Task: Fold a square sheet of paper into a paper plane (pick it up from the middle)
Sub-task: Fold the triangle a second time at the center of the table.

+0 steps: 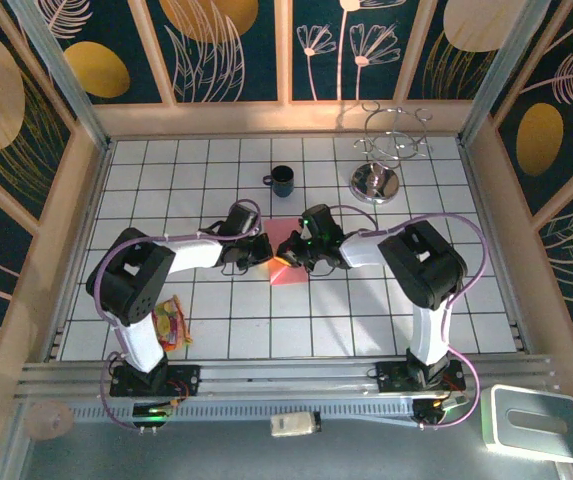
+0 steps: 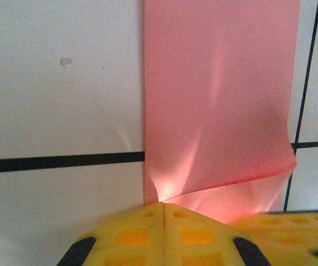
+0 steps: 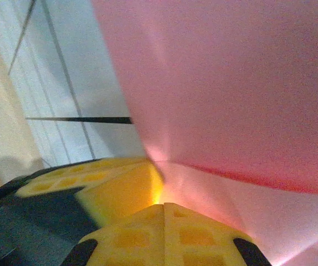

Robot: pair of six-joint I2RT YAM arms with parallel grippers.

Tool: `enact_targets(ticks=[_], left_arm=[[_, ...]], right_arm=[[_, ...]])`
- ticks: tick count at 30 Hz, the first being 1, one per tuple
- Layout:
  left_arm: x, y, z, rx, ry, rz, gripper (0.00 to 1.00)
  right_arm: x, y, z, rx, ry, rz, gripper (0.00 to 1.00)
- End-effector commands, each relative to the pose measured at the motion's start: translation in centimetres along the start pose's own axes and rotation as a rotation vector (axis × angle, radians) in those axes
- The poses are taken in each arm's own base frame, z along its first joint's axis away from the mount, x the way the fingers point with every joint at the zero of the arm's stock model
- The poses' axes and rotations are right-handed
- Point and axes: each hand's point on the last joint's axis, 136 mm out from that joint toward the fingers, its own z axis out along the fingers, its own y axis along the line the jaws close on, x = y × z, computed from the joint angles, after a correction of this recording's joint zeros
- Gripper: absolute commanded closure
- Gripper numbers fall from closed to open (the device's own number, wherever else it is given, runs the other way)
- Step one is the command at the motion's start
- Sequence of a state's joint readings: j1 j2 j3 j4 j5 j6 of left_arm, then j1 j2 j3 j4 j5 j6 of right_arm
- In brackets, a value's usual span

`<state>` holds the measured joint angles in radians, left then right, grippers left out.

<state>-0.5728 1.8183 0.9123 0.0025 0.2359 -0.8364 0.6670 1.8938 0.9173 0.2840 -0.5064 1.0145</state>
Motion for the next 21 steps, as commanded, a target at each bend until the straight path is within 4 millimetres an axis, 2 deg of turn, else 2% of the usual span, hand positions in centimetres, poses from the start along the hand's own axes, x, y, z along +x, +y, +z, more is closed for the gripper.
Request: enact_targets(ticks=[1, 3, 6, 21], left_arm=[[1.7, 4.1, 1.2, -0.161, 0.060, 0.007, 1.00], [1.5, 4.0, 1.3, -0.163, 0.060, 0.017, 1.00], [1.3, 3.8, 1.3, -0.163, 0.061, 0.025, 1.00], [1.5, 4.1, 1.4, -0.181, 0.078, 0.047, 1.00]], right_arm=[[-0.5, 1.7, -1.6, -0.036, -0.046, -0.106, 1.00], [-0.3, 0.3, -1.4, 0.001, -0.043, -0.103, 1.00], [-0.3, -0.6, -1.4, 0.017, -0.045, -0.099, 1.00], [-3.4, -1.5, -1.0, 0.042, -0.093, -0.100, 1.00]])
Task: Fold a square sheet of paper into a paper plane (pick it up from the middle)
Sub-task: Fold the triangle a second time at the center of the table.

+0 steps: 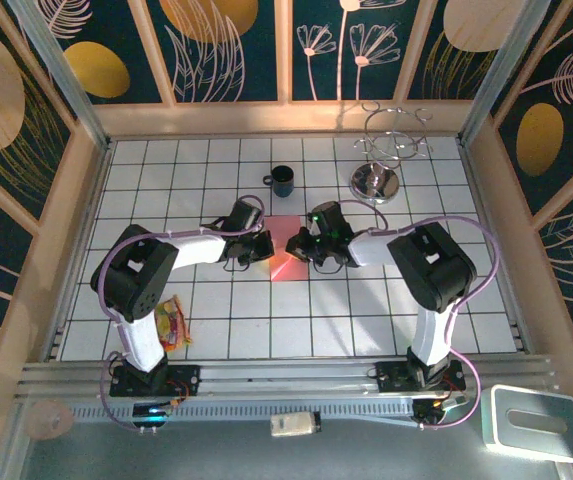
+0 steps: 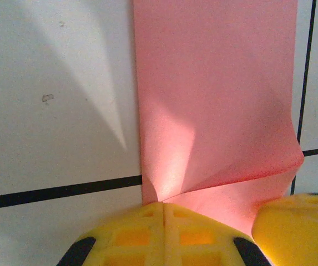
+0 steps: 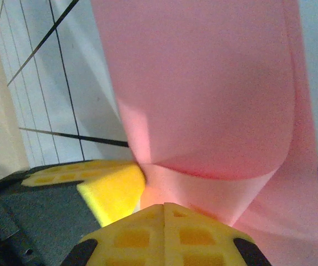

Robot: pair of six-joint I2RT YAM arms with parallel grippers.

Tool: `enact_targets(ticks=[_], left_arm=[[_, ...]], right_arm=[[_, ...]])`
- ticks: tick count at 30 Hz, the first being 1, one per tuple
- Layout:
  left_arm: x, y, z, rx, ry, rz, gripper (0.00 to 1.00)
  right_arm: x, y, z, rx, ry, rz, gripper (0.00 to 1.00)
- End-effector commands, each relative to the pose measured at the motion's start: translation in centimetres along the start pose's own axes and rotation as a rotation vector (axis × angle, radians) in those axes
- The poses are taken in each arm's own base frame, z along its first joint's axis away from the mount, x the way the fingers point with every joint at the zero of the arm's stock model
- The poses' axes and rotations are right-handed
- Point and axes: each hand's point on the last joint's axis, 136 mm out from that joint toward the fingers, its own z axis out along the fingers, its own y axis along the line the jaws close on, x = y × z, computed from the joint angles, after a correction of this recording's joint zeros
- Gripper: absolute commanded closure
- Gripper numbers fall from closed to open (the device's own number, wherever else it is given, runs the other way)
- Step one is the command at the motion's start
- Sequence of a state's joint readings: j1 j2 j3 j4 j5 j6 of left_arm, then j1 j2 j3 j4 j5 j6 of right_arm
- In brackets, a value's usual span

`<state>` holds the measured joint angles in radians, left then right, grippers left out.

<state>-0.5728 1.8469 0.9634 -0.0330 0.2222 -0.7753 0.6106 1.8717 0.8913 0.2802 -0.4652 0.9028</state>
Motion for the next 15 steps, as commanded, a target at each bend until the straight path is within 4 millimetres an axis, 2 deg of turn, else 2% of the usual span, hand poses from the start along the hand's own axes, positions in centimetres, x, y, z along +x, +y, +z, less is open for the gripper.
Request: enact_targets(ticks=[1, 4, 10, 15], left_arm=[[2.5, 4.2, 1.1, -0.160, 0.084, -0.009, 1.00], [2.5, 4.2, 1.0, -0.160, 0.081, -0.009, 1.00], [2.4, 4.3, 0.9, -0.165, 0.074, -0.013, 1.00], [1.8, 3.7, 0.7, -0.151, 0.059, -0.017, 1.00]], right_arm=[[-1.1, -0.1, 0.7, 0.017, -0.018, -0.026, 1.00], [-1.2, -0.9, 0.9, 0.034, -0.020, -0.009, 1.00], [-0.3, -4.0, 0.7, 0.089, -0.027, 0.078, 1.00], [0.5, -5.8, 0.6, 0.126, -0.031, 0.143, 1.00]])
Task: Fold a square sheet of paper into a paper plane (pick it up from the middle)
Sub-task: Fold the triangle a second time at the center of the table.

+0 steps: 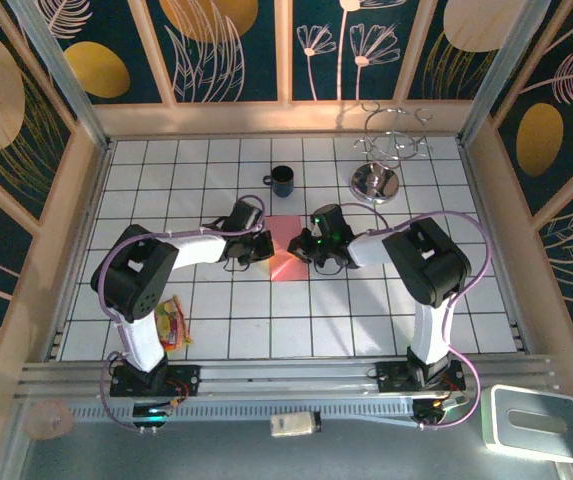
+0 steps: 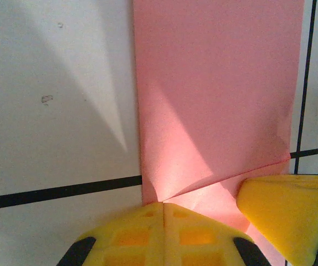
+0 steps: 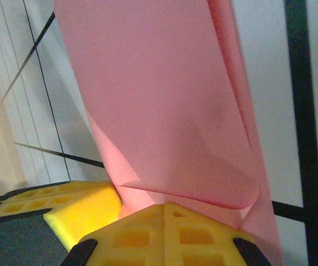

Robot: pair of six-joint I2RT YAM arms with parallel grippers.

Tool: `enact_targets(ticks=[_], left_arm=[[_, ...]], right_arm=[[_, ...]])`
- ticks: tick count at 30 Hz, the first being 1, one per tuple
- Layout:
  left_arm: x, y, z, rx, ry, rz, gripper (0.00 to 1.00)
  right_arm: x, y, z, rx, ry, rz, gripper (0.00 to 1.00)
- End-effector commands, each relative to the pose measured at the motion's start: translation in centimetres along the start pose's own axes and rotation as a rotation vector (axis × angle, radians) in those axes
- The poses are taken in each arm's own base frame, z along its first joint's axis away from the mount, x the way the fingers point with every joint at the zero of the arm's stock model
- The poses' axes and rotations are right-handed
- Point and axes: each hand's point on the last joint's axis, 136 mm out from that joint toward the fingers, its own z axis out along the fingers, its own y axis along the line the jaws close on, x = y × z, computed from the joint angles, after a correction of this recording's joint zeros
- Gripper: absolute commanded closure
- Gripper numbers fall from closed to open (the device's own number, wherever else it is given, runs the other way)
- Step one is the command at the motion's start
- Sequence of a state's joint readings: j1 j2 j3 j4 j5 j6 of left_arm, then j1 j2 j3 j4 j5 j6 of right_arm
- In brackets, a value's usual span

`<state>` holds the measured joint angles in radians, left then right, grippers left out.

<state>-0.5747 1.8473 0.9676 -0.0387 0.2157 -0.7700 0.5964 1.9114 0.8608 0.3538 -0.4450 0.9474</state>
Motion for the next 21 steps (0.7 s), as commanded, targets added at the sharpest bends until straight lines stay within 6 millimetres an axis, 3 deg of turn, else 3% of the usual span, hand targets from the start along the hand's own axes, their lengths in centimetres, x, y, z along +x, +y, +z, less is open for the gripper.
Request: enact_targets(ticks=[1, 3, 6, 10, 15, 21], left_arm=[[1.7, 3.4, 0.6, -0.138, 0.058, -0.021, 1.00], [1.5, 2.9, 0.3, -0.120, 0.049, -0.022, 1.00], [-1.1, -0.5, -1.5, -0.030, -0.024, -0.007, 1.00], [-2.6, -3.5, -5.1, 0.087, -0.113, -0.022, 0.92], [-0.7, -2.7, -7.1, 0.140, -0.165, -0.104, 0.82], [1.8, -4.5, -7.5, 0.178, -0.152, -0.091, 0.80]], right_arm=[[0.9, -4.5, 0.0, 0.129, -0.005, 0.100, 1.00], [1.1, -5.1, 0.1, 0.146, -0.002, 0.120, 1.00], [1.4, -6.0, 0.1, 0.178, 0.001, 0.140, 1.00], [1.5, -6.5, 0.1, 0.208, 0.005, 0.157, 1.00], [1.7, -6.9, 0.3, 0.220, 0.012, 0.173, 1.00], [1.9, -7.5, 0.4, 0.241, 0.019, 0.199, 1.00]])
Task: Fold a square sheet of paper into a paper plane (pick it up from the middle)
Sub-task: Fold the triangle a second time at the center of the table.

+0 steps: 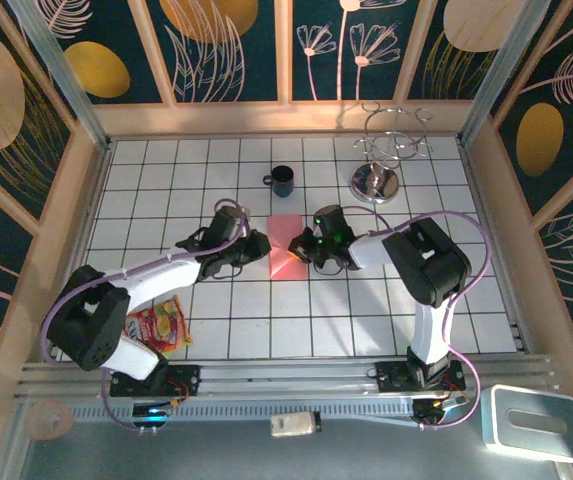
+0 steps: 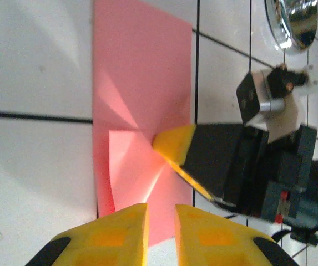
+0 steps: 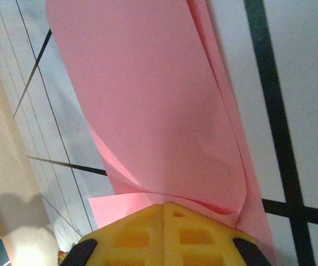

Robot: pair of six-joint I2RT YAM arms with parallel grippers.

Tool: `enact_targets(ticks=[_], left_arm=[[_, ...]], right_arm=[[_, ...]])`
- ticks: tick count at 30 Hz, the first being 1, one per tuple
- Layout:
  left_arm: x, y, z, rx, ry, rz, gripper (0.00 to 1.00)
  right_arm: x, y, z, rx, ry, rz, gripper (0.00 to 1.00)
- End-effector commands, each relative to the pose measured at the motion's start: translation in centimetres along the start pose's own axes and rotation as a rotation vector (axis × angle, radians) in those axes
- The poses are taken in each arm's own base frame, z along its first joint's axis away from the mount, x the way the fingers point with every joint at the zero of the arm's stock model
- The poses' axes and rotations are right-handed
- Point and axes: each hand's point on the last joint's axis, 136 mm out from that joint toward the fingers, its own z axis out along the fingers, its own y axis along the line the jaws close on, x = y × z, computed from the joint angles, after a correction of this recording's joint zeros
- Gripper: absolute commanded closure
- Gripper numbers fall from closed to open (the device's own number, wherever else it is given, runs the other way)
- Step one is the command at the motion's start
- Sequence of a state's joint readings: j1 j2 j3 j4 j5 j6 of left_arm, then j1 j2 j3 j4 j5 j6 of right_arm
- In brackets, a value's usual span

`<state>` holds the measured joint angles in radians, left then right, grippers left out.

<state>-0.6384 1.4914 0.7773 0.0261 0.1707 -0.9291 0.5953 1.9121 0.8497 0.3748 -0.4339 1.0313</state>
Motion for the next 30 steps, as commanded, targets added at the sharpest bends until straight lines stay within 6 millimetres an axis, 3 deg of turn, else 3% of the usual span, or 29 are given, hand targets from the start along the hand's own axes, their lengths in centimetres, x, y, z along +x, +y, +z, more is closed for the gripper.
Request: enact_targets(ticks=[1, 8, 14, 26, 30], left_arm=[[1.2, -0.8, 0.5, 0.014, 0.006, -0.020, 0.79], [4.3, -2.7, 3.3, 0.030, 0.106, 0.011, 0.77], [5.7, -1.2, 4.8, -0.024, 0.156, 0.005, 0.76], [4.8, -0.4, 5.2, -0.069, 0.114, 0.038, 0.75], [5.1, 0.9, 6.0, -0.111, 0.122, 0.038, 0.75]], right_arm=[[1.5, -7.5, 0.4, 0.246, 0.024, 0.117, 1.00], [1.6, -7.7, 0.4, 0.253, 0.025, 0.127, 1.00], [1.8, -8.0, 0.3, 0.257, 0.026, 0.136, 1.00], [2.0, -8.3, 0.2, 0.266, 0.031, 0.138, 1.00], [2.0, -8.3, 0.2, 0.267, 0.031, 0.136, 1.00]])
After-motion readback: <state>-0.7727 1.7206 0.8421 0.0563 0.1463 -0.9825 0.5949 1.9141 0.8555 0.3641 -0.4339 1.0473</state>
